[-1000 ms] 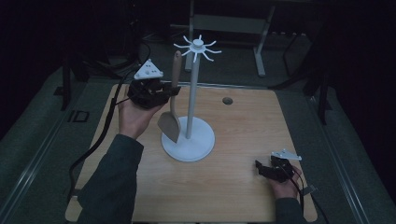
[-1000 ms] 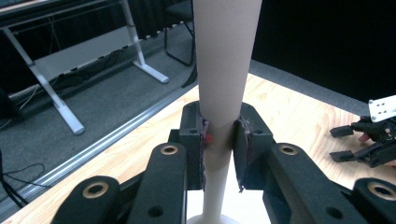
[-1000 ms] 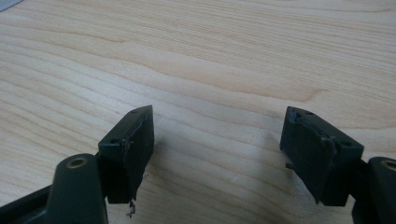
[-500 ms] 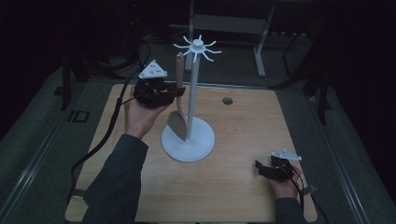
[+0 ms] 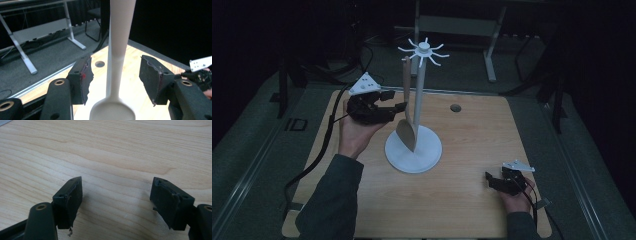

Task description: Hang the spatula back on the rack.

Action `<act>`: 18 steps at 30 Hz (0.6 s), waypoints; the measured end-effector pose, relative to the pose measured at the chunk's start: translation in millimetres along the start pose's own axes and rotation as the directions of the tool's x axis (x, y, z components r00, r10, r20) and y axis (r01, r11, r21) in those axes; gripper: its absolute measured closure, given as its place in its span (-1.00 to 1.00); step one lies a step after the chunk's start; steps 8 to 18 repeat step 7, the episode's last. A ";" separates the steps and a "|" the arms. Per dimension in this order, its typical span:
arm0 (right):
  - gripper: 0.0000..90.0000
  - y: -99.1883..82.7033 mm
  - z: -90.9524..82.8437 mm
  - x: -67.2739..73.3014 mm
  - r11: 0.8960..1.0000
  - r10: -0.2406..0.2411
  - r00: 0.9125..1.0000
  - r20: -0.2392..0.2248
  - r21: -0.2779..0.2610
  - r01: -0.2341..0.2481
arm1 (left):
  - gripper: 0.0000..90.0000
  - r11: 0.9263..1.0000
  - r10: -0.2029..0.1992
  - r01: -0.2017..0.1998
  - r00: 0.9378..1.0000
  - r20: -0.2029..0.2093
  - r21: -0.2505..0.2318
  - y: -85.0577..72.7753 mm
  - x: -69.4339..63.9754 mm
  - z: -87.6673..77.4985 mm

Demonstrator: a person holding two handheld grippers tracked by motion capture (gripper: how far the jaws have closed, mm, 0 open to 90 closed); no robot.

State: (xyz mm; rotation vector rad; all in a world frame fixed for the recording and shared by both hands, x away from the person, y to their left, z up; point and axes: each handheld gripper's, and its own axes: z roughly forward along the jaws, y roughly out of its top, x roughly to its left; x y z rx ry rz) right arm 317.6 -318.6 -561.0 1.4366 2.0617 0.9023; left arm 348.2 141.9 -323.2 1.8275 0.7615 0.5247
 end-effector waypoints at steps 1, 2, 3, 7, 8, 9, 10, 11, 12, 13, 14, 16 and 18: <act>-0.42 0.0 0.0 0.0 1.000 0.000 1.000 0.000 0.000 0.000 | -0.04 1.000 0.001 -0.001 1.000 -0.003 0.002 -2.9 -0.2 -1.1; -0.42 0.0 0.0 0.0 1.000 0.000 1.000 0.000 0.000 0.000 | -0.05 1.000 0.003 -0.003 1.000 -0.009 0.010 -8.6 -0.4 -3.0; -0.42 0.0 0.0 0.0 1.000 0.000 1.000 0.000 0.000 0.000 | -0.06 1.000 -0.002 0.002 1.000 -0.015 0.008 -14.1 -0.7 -3.8; -0.42 0.0 0.0 0.0 1.000 0.001 1.000 0.000 0.000 -0.001 | -0.07 0.999 -0.008 0.010 0.999 -0.042 0.049 -38.7 2.2 -3.3; -0.42 0.0 0.0 0.0 1.000 0.001 1.000 0.000 0.000 -0.001 | -0.07 0.999 -0.008 0.010 0.999 -0.042 0.049 -38.7 2.2 -3.3; -0.42 0.0 0.0 0.0 1.000 0.001 1.000 0.000 0.000 -0.001 | -0.07 0.999 -0.008 0.010 0.999 -0.042 0.049 -38.7 2.2 -3.3; -0.42 0.0 0.0 0.0 1.000 0.001 1.000 0.000 0.000 -0.001 | -0.07 0.999 -0.008 0.010 0.999 -0.042 0.049 -38.7 2.2 -3.3; -0.42 0.0 0.0 0.0 1.000 0.001 1.000 0.000 0.000 -0.001 | -0.07 0.999 -0.008 0.010 0.999 -0.042 0.049 -38.7 2.2 -3.3; -0.42 0.0 0.0 0.0 1.000 0.001 1.000 0.000 0.000 -0.001 | -0.07 0.999 -0.008 0.010 0.999 -0.042 0.049 -38.7 2.2 -3.3; -0.42 0.0 0.0 0.0 1.000 0.001 1.000 0.000 0.000 -0.001 | -0.07 0.999 -0.008 0.010 0.999 -0.042 0.049 -38.7 2.2 -3.3; -0.42 0.0 0.0 0.0 1.000 0.001 1.000 0.000 0.000 -0.001 | -0.07 0.999 -0.008 0.010 0.999 -0.042 0.049 -38.7 2.2 -3.3; -0.42 0.0 0.0 0.0 1.000 0.001 1.000 0.000 0.000 -0.001 | -0.07 0.999 -0.008 0.010 0.999 -0.042 0.049 -38.7 2.2 -3.3; -0.42 0.0 0.0 0.0 1.000 0.001 1.000 0.000 0.000 -0.001 | -0.07 0.999 -0.008 0.010 0.999 -0.042 0.049 -38.7 2.2 -3.3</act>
